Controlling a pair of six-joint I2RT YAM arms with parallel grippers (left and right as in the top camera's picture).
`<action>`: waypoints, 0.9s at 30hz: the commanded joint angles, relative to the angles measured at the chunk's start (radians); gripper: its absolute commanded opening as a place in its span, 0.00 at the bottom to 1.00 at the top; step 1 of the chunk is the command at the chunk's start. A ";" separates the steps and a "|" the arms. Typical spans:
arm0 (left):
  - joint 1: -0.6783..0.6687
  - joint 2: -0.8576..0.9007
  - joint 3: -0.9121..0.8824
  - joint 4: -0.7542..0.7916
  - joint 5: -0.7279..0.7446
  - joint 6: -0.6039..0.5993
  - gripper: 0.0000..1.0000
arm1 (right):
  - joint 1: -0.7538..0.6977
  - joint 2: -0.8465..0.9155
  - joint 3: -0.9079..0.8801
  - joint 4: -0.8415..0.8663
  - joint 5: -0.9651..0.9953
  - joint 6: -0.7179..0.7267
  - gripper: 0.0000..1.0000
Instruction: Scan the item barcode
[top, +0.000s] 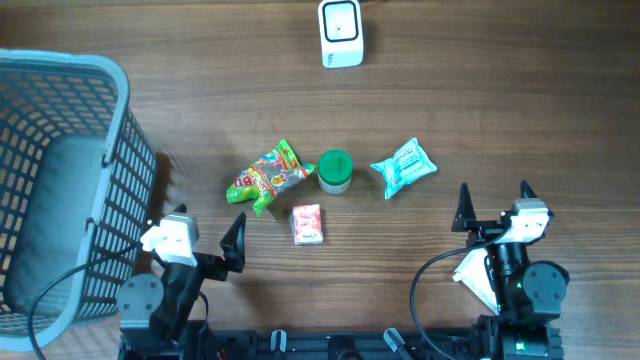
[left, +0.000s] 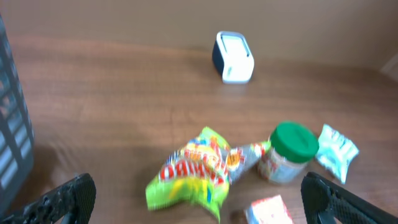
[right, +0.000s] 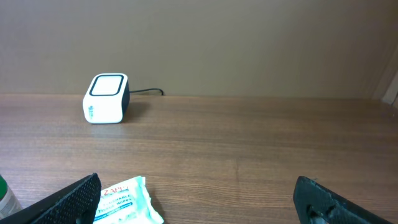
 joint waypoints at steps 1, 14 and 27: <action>0.002 -0.009 -0.005 -0.027 0.023 0.019 1.00 | 0.003 -0.006 -0.001 0.006 0.006 -0.009 1.00; 0.002 -0.009 -0.005 -0.301 0.023 0.019 1.00 | 0.003 0.161 0.091 -0.039 -0.436 0.513 1.00; 0.002 -0.009 -0.005 -0.301 0.023 0.019 1.00 | 0.003 0.888 1.174 -1.018 -0.507 0.327 1.00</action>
